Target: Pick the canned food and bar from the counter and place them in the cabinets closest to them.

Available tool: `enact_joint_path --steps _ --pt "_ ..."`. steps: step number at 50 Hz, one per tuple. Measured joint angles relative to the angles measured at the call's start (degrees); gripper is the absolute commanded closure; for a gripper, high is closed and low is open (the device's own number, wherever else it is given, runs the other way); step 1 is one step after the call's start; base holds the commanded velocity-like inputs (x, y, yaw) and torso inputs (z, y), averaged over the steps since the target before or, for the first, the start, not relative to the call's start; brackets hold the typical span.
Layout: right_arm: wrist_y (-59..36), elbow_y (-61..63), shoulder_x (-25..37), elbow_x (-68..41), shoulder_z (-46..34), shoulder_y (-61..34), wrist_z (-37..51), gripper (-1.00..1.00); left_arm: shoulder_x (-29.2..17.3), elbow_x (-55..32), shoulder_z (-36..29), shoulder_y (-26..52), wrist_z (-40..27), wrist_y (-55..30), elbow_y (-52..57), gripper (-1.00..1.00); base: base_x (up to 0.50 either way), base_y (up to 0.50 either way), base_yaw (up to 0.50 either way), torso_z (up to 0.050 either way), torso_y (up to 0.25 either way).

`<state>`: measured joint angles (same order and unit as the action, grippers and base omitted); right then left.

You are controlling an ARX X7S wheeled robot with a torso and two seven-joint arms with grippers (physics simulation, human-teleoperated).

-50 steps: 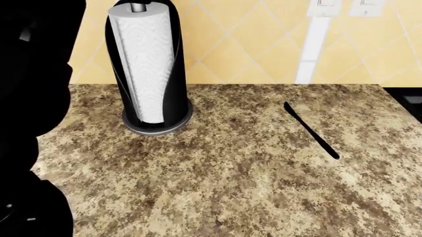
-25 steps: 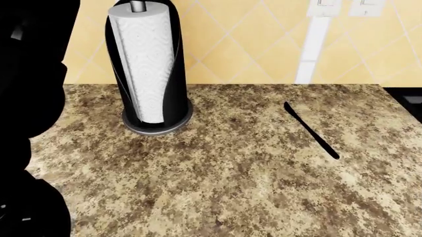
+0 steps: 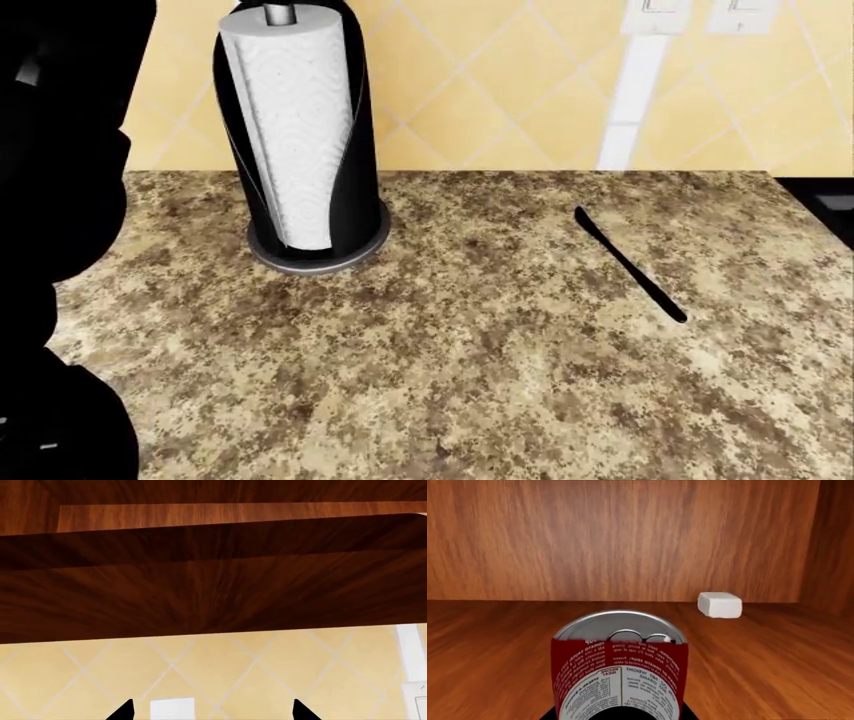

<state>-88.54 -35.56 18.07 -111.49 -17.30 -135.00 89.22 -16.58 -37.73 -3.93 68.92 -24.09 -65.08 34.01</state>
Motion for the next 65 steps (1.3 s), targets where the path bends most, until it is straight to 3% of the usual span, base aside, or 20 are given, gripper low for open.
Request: enact_joint_path --steps 13,14,25,44,65 --pt "0.4 -1.2 0.3 12.5 0.1 0.0 -13.4 1.0 -0.5 -0.4 0.2 -0.1 -0.2 0.1 0.0 -1.0 0.0 0.0 0.0 0.0 0.0" --pt "0.5 -1.2 0.3 13.5 -0.1 0.0 -14.6 -1.0 -0.5 -0.5 0.2 -0.1 -0.2 0.1 0.0 -1.0 0.01 0.0 0.0 0.0 0.0" --pt "0.8 -4.9 1.2 19.9 -2.2 0.0 -23.5 -1.0 -0.7 -0.8 0.3 0.0 -0.5 0.2 0.1 -1.0 0.0 0.0 0.0 0.0 0.0" --pt "0.2 -3.9 1.2 24.7 -2.4 0.0 -29.3 -1.0 -0.9 -1.7 0.5 0.0 -0.9 0.2 0.3 -1.0 0.01 0.0 0.0 0.0 0.0" --pt "-1.2 6.9 -0.4 44.7 -1.2 0.1 -38.9 -1.0 -1.1 -2.7 0.7 0.0 -1.4 0.1 0.5 -1.0 0.0 0.0 0.0 0.0 0.0"
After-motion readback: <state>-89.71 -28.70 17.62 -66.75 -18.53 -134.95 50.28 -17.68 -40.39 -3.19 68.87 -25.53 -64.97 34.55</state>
